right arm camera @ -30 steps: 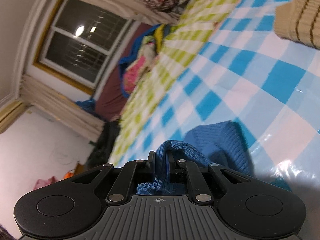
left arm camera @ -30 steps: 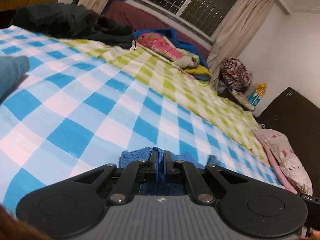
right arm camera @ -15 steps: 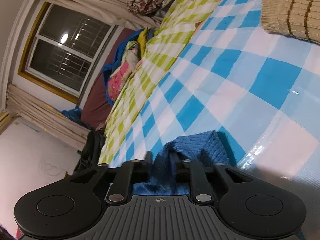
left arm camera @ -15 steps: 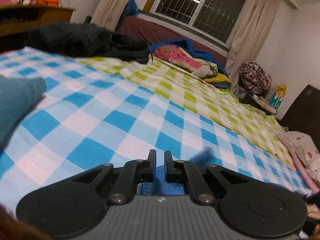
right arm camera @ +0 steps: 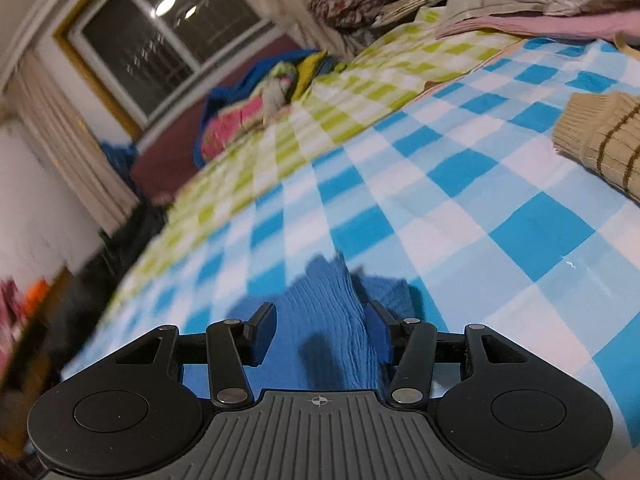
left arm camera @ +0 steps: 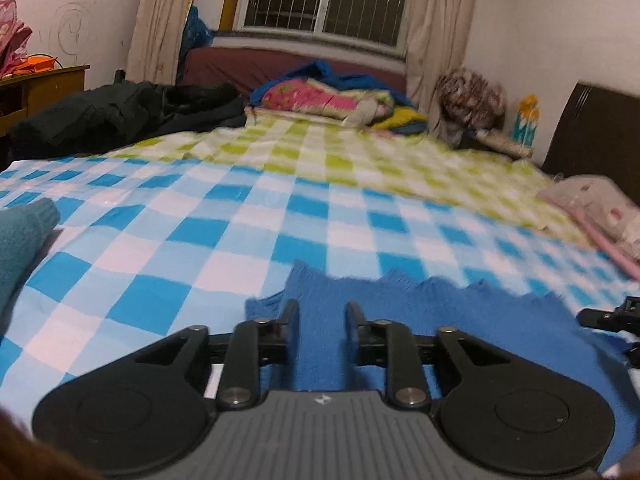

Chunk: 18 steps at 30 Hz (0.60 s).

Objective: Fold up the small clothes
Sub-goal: 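Lay the hem down on the collar and open both grippers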

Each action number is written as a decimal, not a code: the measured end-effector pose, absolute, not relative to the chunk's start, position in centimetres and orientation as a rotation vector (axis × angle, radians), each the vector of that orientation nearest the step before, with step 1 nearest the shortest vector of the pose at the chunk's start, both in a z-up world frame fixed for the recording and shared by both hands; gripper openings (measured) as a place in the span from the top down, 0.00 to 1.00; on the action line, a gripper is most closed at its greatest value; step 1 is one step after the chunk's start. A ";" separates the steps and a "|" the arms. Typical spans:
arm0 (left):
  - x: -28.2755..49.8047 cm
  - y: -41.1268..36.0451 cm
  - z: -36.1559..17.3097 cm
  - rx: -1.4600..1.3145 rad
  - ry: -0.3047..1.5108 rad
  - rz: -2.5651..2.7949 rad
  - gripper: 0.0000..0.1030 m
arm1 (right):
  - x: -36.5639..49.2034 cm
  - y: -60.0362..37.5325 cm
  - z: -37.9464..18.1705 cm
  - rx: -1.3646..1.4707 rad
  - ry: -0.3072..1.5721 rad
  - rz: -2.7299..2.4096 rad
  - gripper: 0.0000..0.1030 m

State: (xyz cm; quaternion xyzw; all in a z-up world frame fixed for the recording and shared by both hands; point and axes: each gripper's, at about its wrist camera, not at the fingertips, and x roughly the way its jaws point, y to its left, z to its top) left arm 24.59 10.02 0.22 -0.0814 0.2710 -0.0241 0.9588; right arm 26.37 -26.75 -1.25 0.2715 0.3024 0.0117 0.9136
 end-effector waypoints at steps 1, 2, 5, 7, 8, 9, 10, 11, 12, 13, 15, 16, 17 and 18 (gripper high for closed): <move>24.8 10.1 0.0 -0.160 0.553 -0.033 0.67 | 26.5 -26.5 -1.5 0.538 0.635 0.023 0.52; 25.0 10.2 -0.2 -0.155 0.559 -0.017 0.67 | 26.5 -26.4 -1.7 0.522 0.644 0.027 0.52; 25.8 10.7 -1.0 -0.156 0.605 0.014 0.61 | 26.7 -25.7 -1.7 0.450 0.654 0.031 0.53; 26.1 10.8 -1.5 -0.148 0.623 0.028 0.52 | 26.8 -25.5 -1.5 0.424 0.662 0.028 0.56; 26.2 10.8 -1.5 -0.142 0.628 0.029 0.52 | 26.8 -25.5 -1.5 0.426 0.666 0.027 0.57; 26.2 10.8 -1.5 -0.140 0.630 0.025 0.53 | 27.0 -25.6 -1.5 0.428 0.670 0.025 0.59; 26.2 10.7 -1.4 -0.133 0.626 0.023 0.59 | 27.0 -25.7 -1.5 0.427 0.672 0.023 0.63; 26.1 10.6 -1.3 -0.120 0.618 0.018 0.65 | 27.0 -25.7 -1.5 0.421 0.674 0.019 0.70; 26.1 10.4 -1.1 -0.105 0.614 0.010 0.77 | 26.9 -25.6 -1.4 0.412 0.674 0.017 0.72; 26.1 10.2 -1.0 -0.094 0.615 0.006 0.79 | 27.0 -25.6 -1.3 0.405 0.674 0.020 0.77; 26.1 10.2 -0.7 -0.091 0.620 -0.013 0.81 | 27.0 -25.6 -1.1 0.398 0.675 0.031 0.83; 26.1 10.3 -0.6 -0.091 0.616 -0.016 0.82 | 27.0 -25.6 -1.0 0.398 0.673 0.034 0.86; 25.8 10.5 -0.3 -0.095 0.604 -0.018 0.82 | 26.9 -25.7 -0.8 0.401 0.667 0.035 0.88; 25.5 10.8 0.0 -0.107 0.587 -0.017 0.82 | 26.8 -25.8 -0.5 0.406 0.656 0.036 0.89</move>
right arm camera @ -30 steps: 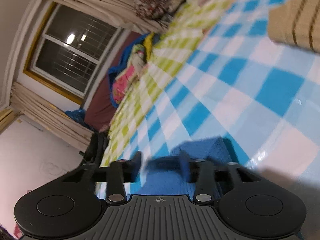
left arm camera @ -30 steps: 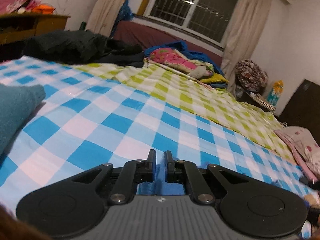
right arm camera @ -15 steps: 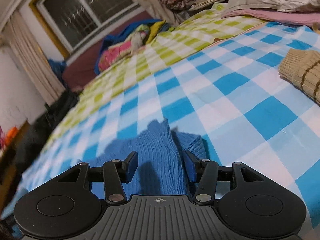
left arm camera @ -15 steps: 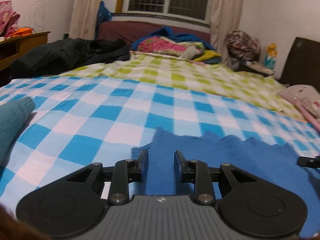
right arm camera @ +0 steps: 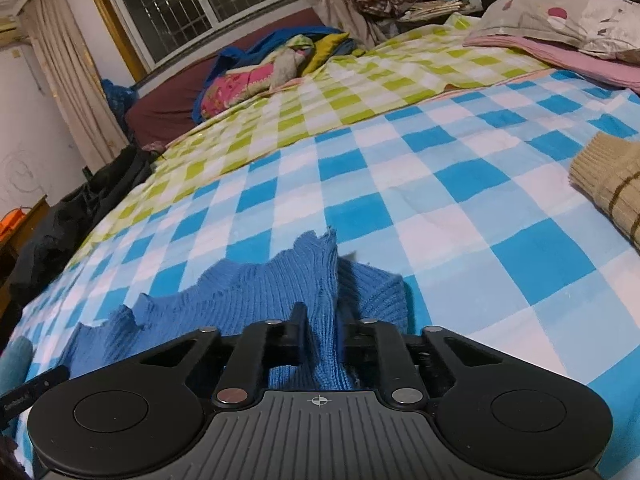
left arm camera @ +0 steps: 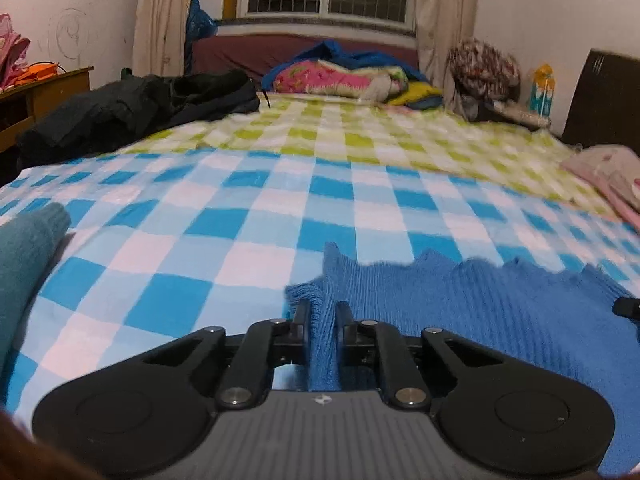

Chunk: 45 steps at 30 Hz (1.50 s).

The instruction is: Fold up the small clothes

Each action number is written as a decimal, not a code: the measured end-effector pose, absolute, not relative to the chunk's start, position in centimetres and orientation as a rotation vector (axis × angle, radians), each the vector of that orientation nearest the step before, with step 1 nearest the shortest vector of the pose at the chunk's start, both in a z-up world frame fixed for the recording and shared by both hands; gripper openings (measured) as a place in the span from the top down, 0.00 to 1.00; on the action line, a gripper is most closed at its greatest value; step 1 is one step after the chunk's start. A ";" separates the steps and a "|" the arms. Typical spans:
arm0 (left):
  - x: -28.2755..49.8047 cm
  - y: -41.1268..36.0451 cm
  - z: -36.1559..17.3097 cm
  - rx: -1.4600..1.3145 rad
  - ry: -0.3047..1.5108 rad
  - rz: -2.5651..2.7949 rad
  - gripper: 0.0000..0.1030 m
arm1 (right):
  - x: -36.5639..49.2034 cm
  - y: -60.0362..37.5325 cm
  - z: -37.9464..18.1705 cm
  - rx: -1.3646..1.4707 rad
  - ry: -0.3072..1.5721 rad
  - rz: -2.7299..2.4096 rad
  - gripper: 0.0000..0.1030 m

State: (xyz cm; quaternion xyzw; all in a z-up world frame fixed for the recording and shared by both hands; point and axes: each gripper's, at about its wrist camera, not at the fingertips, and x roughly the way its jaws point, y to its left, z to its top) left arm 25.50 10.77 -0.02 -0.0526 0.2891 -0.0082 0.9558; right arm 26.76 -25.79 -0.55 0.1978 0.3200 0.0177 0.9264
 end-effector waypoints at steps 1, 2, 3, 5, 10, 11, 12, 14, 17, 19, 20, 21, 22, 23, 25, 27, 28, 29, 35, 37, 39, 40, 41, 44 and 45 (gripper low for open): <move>25.2 11.1 0.3 -0.119 0.571 -0.014 0.82 | 26.5 -26.0 -0.2 0.409 0.639 0.036 0.90; 24.8 11.5 0.7 -0.135 0.557 -0.009 0.82 | 26.4 -26.1 0.1 0.412 0.626 0.035 0.90; 24.5 11.9 0.9 -0.148 0.546 -0.004 0.82 | 26.2 -26.3 0.3 0.418 0.609 0.032 0.91; 24.2 12.1 0.9 -0.144 0.534 0.015 0.82 | 26.0 -26.6 0.4 0.430 0.590 0.021 0.92; 25.0 11.9 -1.5 -0.113 0.598 0.053 0.82 | 26.9 -26.8 -1.8 0.413 0.646 -0.027 0.92; 24.9 11.8 -1.7 -0.106 0.599 0.056 0.82 | 26.8 -26.8 -2.0 0.406 0.640 -0.024 0.92; 24.8 11.6 -1.8 -0.099 0.596 0.056 0.82 | 26.8 -26.8 -1.9 0.406 0.639 -0.023 0.92; 24.7 11.4 -1.6 -0.087 0.594 0.055 0.81 | 26.7 -26.8 -1.6 0.404 0.641 -0.019 0.88; 24.4 11.6 -0.9 -0.102 0.583 0.050 0.80 | 26.1 -26.6 -0.8 0.382 0.621 -0.021 0.85; 24.1 11.8 -0.5 -0.113 0.576 0.055 0.80 | 25.3 -26.5 0.0 0.369 0.596 -0.022 0.85; 23.8 11.9 -0.3 -0.116 0.574 0.060 0.80 | 24.9 -26.5 0.4 0.363 0.584 -0.021 0.85; 23.5 11.9 -0.1 -0.117 0.569 0.063 0.80 | 24.3 -26.4 0.8 0.351 0.571 -0.020 0.85; 23.1 11.9 0.0 -0.116 0.563 0.064 0.80 | 23.8 -26.3 1.1 0.342 0.561 -0.014 0.85; 22.6 11.9 0.3 -0.112 0.555 0.064 0.80 | 23.4 -26.1 1.3 0.336 0.556 -0.004 0.85; 21.6 11.8 0.5 -0.109 0.545 0.062 0.80 | 22.5 -25.7 1.5 0.321 0.547 0.019 0.85; 20.4 11.7 0.5 -0.121 0.549 0.045 0.80 | 21.8 -25.3 1.2 0.303 0.545 0.035 0.85; 19.9 11.7 0.3 -0.121 0.552 0.038 0.80 | 21.6 -25.2 0.8 0.292 0.558 0.033 0.85; 19.4 11.6 0.0 -0.115 0.557 0.037 0.80 | 21.6 -25.2 0.2 0.285 0.580 0.026 0.85; 17.5 11.5 -1.2 -0.069 0.582 0.050 0.80 | 21.3 -25.8 -0.4 0.310 0.608 -0.008 0.84; 17.0 12.0 -0.9 -0.088 0.581 0.061 0.80 | 20.7 -25.6 0.4 0.312 0.592 -0.004 0.84; 16.2 12.6 -0.7 -0.112 0.573 0.065 0.80 | 19.9 -25.1 0.9 0.309 0.574 0.011 0.84; 15.9 12.9 -0.7 -0.118 0.569 0.066 0.80 | 19.6 -24.7 1.1 0.302 0.572 0.021 0.84; 15.5 13.1 -0.7 -0.125 0.569 0.065 0.80 | 19.4 -24.3 1.1 0.290 0.576 0.031 0.84; 15.1 13.6 -1.8 -0.149 0.613 0.058 0.80 | 19.7 -23.1 0.0 0.252 0.641 0.044 0.84; 15.1 13.7 -2.2 -0.168 0.629 0.051 0.80 | 19.9 -22.8 -0.4 0.242 0.664 0.036 0.84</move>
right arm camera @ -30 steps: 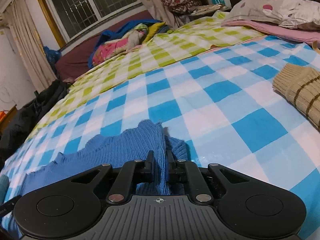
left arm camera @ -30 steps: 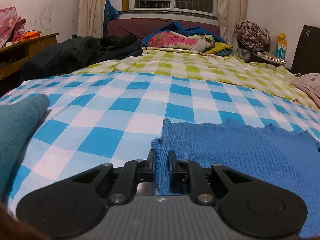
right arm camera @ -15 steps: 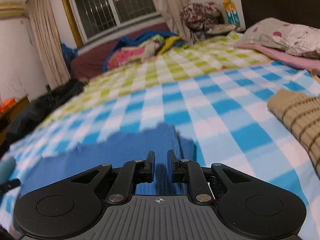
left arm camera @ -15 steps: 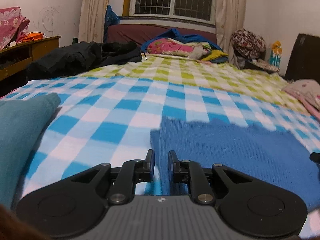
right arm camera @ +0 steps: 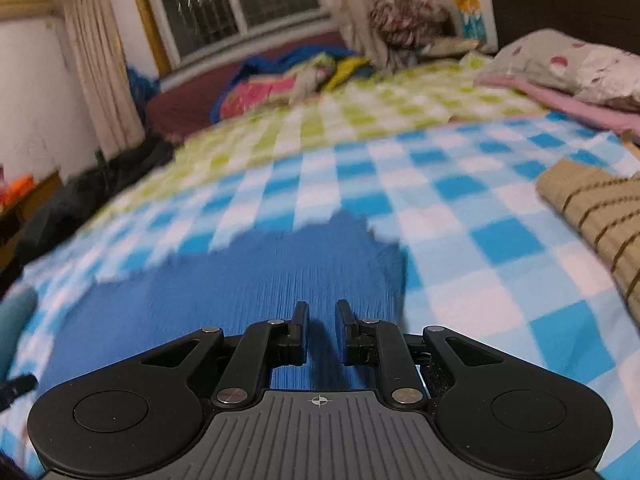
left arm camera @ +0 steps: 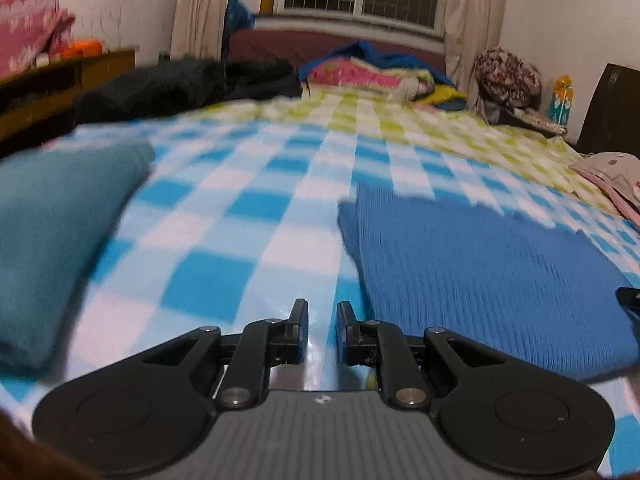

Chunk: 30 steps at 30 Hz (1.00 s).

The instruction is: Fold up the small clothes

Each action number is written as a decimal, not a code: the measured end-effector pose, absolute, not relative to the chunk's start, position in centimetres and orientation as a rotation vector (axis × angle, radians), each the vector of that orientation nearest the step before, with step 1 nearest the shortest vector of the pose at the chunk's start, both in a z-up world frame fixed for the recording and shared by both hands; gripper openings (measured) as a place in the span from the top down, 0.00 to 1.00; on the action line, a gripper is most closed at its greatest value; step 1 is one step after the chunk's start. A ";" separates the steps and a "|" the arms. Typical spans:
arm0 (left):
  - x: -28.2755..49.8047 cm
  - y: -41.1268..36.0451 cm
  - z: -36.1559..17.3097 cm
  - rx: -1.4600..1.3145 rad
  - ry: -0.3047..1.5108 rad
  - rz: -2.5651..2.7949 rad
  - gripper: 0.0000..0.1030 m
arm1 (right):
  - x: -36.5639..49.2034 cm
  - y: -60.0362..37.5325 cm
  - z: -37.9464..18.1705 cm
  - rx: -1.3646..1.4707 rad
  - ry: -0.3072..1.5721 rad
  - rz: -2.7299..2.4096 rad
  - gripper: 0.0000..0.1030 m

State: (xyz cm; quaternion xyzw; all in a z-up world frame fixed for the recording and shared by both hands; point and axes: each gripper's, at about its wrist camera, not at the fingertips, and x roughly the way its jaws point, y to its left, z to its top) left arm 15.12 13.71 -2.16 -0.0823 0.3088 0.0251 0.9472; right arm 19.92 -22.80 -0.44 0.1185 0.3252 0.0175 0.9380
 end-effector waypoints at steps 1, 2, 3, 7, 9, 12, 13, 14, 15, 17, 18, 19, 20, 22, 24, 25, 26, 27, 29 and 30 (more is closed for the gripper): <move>15.0 13.8 -2.4 -0.181 0.634 0.042 0.80 | 19.9 -22.6 -0.4 0.238 0.661 0.026 0.85; 14.9 13.8 -2.5 -0.183 0.629 0.035 0.80 | 19.9 -22.4 0.0 0.233 0.662 0.018 0.84; 14.8 13.7 -2.4 -0.184 0.627 0.027 0.80 | 19.8 -22.1 0.4 0.233 0.662 0.014 0.84; 14.5 13.9 -2.0 -0.207 0.615 -0.019 0.80 | 19.9 -19.5 2.5 0.202 0.655 0.080 0.84; 14.2 14.1 -1.9 -0.229 0.624 -0.040 0.79 | 20.1 -17.2 3.0 0.176 0.670 0.143 0.82; 13.8 14.6 -2.0 -0.259 0.637 -0.061 0.73 | 21.1 -12.9 3.3 0.140 0.708 0.252 0.79; 13.7 14.7 -2.0 -0.271 0.640 -0.065 0.72 | 21.5 -11.4 3.4 0.128 0.722 0.290 0.79; 13.7 14.9 -2.0 -0.281 0.643 -0.071 0.72 | 21.8 -10.1 3.5 0.116 0.735 0.323 0.78; 13.7 14.9 -2.0 -0.287 0.646 -0.076 0.72 | 22.4 -8.5 3.6 0.095 0.750 0.362 0.77; 13.7 15.0 -2.1 -0.297 0.651 -0.087 0.71 | 23.3 -5.4 3.8 0.047 0.762 0.416 0.67; 13.7 15.1 -2.1 -0.301 0.652 -0.092 0.71 | 23.7 -3.9 3.8 0.020 0.767 0.439 0.65; 13.7 15.1 -2.2 -0.306 0.654 -0.097 0.71 | 24.3 -2.4 3.7 -0.004 0.776 0.457 0.62; 13.7 15.2 -2.2 -0.309 0.656 -0.103 0.71 | 24.8 -1.3 3.5 -0.016 0.786 0.467 0.61; 13.7 15.4 -2.3 -0.316 0.659 -0.111 0.71 | 25.8 1.0 2.9 -0.043 0.819 0.489 0.59; 13.7 15.6 -2.4 -0.328 0.663 -0.120 0.71 | 26.3 2.6 2.3 -0.080 0.834 0.485 0.58; 13.6 15.7 -2.4 -0.332 0.664 -0.125 0.71 | 26.5 3.1 2.0 -0.096 0.842 0.483 0.58; 13.6 15.7 -2.4 -0.334 0.665 -0.129 0.71 | 26.7 3.6 1.7 -0.109 0.849 0.477 0.56; 13.6 15.7 -2.4 -0.333 0.665 -0.131 0.71 | 26.7 3.9 1.5 -0.116 0.852 0.472 0.55; 13.6 15.6 -2.5 -0.330 0.666 -0.138 0.71 | 27.1 4.5 1.1 -0.135 0.856 0.462 0.52; 13.5 15.6 -2.5 -0.329 0.667 -0.140 0.71 | 27.2 4.8 1.0 -0.147 0.856 0.457 0.52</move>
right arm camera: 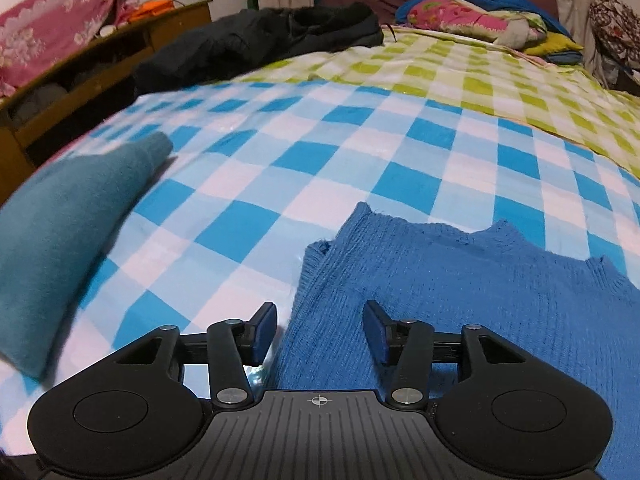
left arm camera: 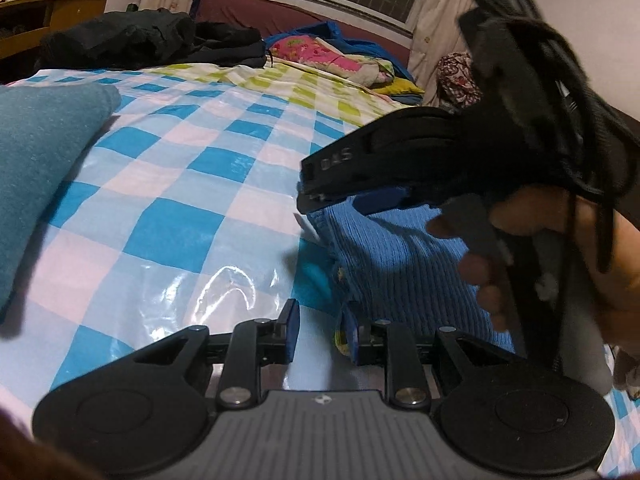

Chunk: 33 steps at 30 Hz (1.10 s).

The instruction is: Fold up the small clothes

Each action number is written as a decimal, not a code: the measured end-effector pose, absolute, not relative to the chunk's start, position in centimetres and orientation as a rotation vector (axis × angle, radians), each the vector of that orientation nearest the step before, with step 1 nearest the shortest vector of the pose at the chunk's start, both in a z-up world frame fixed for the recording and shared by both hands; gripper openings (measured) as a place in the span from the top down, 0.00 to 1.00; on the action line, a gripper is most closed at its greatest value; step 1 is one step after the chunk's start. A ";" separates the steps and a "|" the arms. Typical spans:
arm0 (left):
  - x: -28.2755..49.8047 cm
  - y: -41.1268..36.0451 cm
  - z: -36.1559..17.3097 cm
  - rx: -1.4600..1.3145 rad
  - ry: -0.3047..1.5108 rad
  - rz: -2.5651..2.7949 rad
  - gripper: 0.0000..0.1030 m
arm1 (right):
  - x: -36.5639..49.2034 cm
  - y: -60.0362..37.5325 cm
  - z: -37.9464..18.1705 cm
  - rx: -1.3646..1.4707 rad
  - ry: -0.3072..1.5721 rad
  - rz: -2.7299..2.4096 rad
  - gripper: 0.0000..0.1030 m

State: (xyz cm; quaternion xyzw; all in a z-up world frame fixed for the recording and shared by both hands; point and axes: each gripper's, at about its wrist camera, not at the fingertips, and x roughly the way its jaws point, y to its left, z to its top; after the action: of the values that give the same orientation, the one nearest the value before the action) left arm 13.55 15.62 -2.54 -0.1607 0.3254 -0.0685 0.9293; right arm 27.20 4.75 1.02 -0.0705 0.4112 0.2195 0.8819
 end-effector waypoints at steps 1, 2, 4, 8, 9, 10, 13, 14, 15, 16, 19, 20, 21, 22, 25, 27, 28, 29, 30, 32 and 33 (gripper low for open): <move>13.5 15.6 -2.6 -0.329 0.667 -0.142 0.71 | 27.3 5.0 0.9 -0.164 0.855 0.448 0.52; 13.5 15.6 -2.6 -0.327 0.667 -0.143 0.71 | 27.4 5.3 0.8 -0.178 0.853 0.442 0.52; 13.5 15.6 -2.6 -0.326 0.666 -0.144 0.71 | 27.5 5.8 0.7 -0.210 0.851 0.435 0.51; 13.5 15.7 -2.5 -0.332 0.665 -0.146 0.71 | 27.3 6.5 0.5 -0.258 0.839 0.425 0.51; 13.4 15.7 -2.5 -0.333 0.664 -0.148 0.71 | 27.2 6.5 0.4 -0.265 0.837 0.423 0.51; 13.4 15.6 -2.5 -0.332 0.663 -0.150 0.71 | 27.2 6.5 0.4 -0.266 0.836 0.422 0.51; 13.3 15.6 -2.4 -0.332 0.661 -0.158 0.71 | 27.2 6.5 0.4 -0.264 0.839 0.421 0.51; 13.3 15.6 -2.3 -0.333 0.659 -0.163 0.71 | 27.3 6.5 0.4 -0.264 0.840 0.421 0.51; 13.3 15.5 -2.3 -0.332 0.658 -0.166 0.71 | 27.2 6.6 0.4 -0.269 0.841 0.422 0.51; 13.3 15.5 -2.3 -0.330 0.656 -0.168 0.71 | 27.2 6.6 0.4 -0.274 0.841 0.423 0.51; 13.3 15.5 -2.2 -0.327 0.655 -0.173 0.71 | 27.3 6.6 0.4 -0.276 0.842 0.421 0.51; 13.3 15.5 -2.2 -0.325 0.654 -0.174 0.71 | 27.3 6.6 0.4 -0.267 0.844 0.422 0.51; 13.3 15.5 -2.2 -0.327 0.653 -0.174 0.70 | 27.4 6.5 0.4 -0.259 0.847 0.423 0.51; 13.3 15.5 -2.2 -0.332 0.654 -0.175 0.70 | 27.4 6.4 0.4 -0.251 0.850 0.424 0.51; 13.3 15.4 -2.3 -0.330 0.656 -0.180 0.70 | 27.6 6.3 0.4 -0.245 0.852 0.421 0.51; 13.2 15.3 -2.3 -0.327 0.656 -0.188 0.70 | 27.6 6.3 0.4 -0.253 0.853 0.419 0.51; 13.2 15.2 -2.3 -0.323 0.656 -0.191 0.70 | 27.6 6.4 0.4 -0.259 0.852 0.418 0.51; 13.2 15.1 -2.3 -0.318 0.655 -0.192 0.70 | 27.6 6.3 0.4 -0.261 0.852 0.418 0.51; 13.2 15.1 -2.2 -0.315 0.653 -0.192 0.70 | 27.6 6.4 0.4 -0.260 0.852 0.418 0.51; 13.2 15.1 -2.2 -0.318 0.651 -0.193 0.70 | 27.6 6.3 0.5 -0.255 0.852 0.420 0.51; 13.2 15.1 -2.2 -0.322 0.652 -0.193 0.70 | 27.6 6.2 0.5 -0.248 0.852 0.420 0.51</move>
State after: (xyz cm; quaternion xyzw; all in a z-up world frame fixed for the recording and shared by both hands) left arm 13.22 15.14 -2.19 -0.1572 0.3183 -0.0943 0.9301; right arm 27.58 6.22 0.51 -0.1189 0.4089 0.2016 0.8820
